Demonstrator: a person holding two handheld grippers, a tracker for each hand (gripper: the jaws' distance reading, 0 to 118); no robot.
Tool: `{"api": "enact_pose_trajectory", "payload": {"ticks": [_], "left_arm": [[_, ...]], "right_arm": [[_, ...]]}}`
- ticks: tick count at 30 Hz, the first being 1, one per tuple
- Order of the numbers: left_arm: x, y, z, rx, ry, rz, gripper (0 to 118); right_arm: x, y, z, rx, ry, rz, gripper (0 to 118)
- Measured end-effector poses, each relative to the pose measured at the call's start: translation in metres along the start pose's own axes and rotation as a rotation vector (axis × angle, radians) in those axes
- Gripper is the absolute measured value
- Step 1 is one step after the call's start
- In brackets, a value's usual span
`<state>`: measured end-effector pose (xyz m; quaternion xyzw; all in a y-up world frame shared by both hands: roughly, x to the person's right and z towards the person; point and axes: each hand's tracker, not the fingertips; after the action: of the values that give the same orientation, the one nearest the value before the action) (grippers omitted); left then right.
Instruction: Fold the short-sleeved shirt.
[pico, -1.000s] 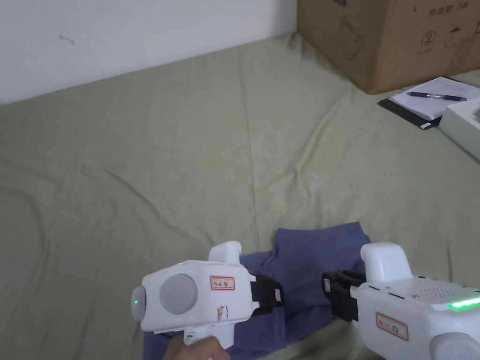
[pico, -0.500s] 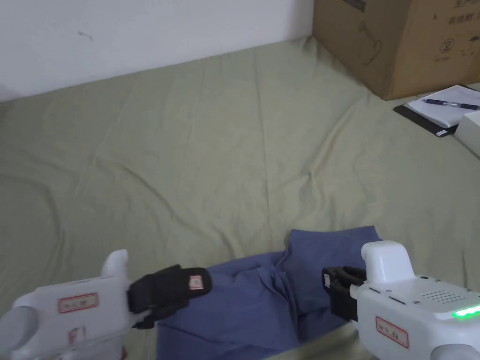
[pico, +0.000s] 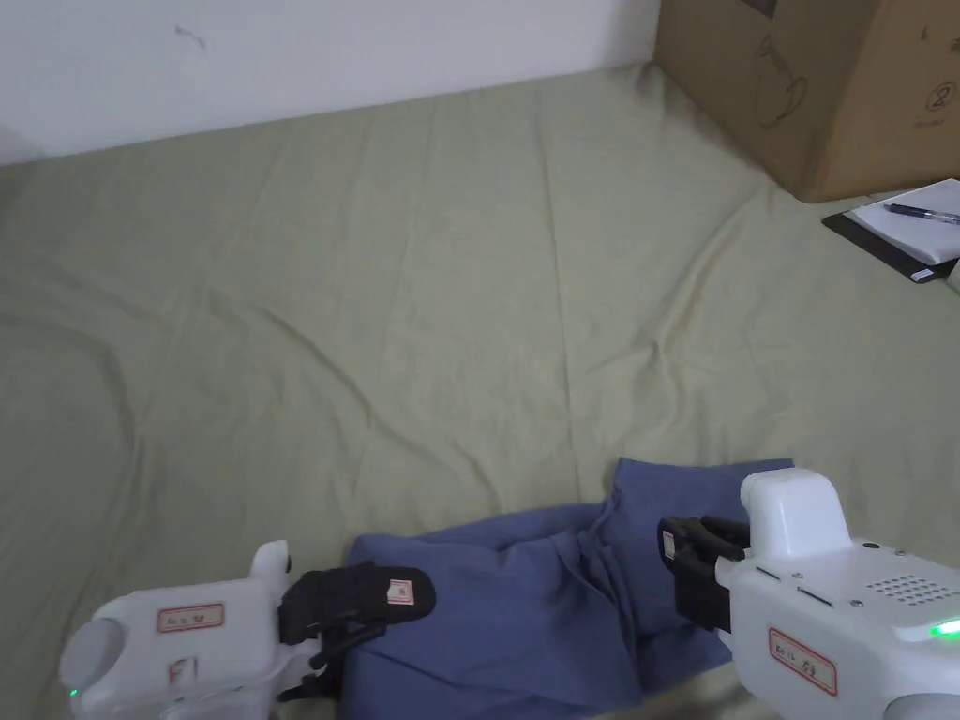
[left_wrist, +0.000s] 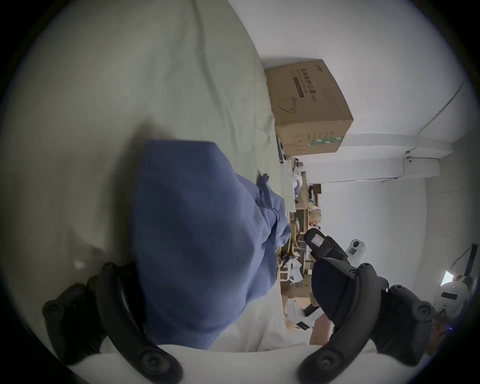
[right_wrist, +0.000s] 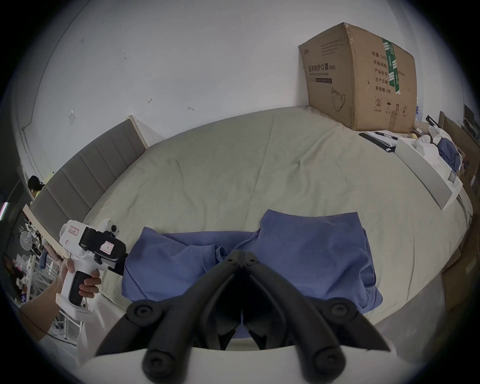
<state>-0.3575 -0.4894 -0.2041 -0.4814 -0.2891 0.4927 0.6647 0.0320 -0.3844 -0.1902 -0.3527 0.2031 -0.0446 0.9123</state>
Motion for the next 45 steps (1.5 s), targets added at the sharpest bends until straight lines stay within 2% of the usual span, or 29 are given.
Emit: {"api": "enact_pose_trajectory", "payload": {"ticks": [1,3,4,5,8,12,18,24,28,32,35,39,41,45], "left_arm": [[-0.001,0.005,-0.004,-0.006,0.024,-0.005,102],[0.003,0.009,-0.007,0.009,0.069,-0.032,12],[0.002,0.011,-0.013,-0.006,0.173,-0.042,12],[-0.002,0.013,-0.010,-0.030,0.205,-0.052,12],[0.005,0.012,0.002,-0.023,0.157,-0.063,12],[0.016,0.009,0.034,0.017,0.184,-0.097,12],[0.008,0.006,0.122,0.109,0.313,-0.066,12],[0.009,0.000,0.190,0.193,0.516,-0.016,12],[0.046,-0.010,0.174,0.212,0.553,-0.036,12],[0.085,-0.007,0.144,0.224,0.664,0.026,12],[0.112,-0.005,0.119,0.228,0.591,0.042,12],[0.146,-0.003,0.068,0.183,0.550,-0.040,12],[0.152,0.002,0.036,0.117,0.522,-0.086,12],[0.148,0.013,-0.029,0.043,0.545,-0.066,13]], "right_arm": [[0.000,0.000,-0.001,-0.006,-0.001,0.004,0],[-0.001,0.001,-0.001,-0.014,-0.004,0.010,0],[-0.001,0.002,-0.002,-0.018,-0.005,0.015,0],[-0.001,0.002,-0.002,-0.020,-0.006,0.019,0],[-0.001,0.005,0.000,-0.018,-0.012,0.030,0],[0.001,0.008,0.002,-0.012,-0.020,0.029,0],[0.000,0.006,0.010,-0.008,-0.021,0.024,0],[0.000,0.000,0.009,-0.016,-0.014,0.016,0],[-0.004,-0.001,0.007,-0.025,-0.003,0.023,0],[-0.005,-0.002,0.008,-0.027,0.007,0.028,0],[0.000,-0.002,0.011,-0.023,0.004,0.022,0],[0.011,-0.005,0.016,-0.014,-0.009,-0.012,0],[0.017,-0.006,0.018,-0.009,-0.017,-0.025,0],[0.028,-0.009,0.022,-0.014,-0.035,-0.051,0]]}}
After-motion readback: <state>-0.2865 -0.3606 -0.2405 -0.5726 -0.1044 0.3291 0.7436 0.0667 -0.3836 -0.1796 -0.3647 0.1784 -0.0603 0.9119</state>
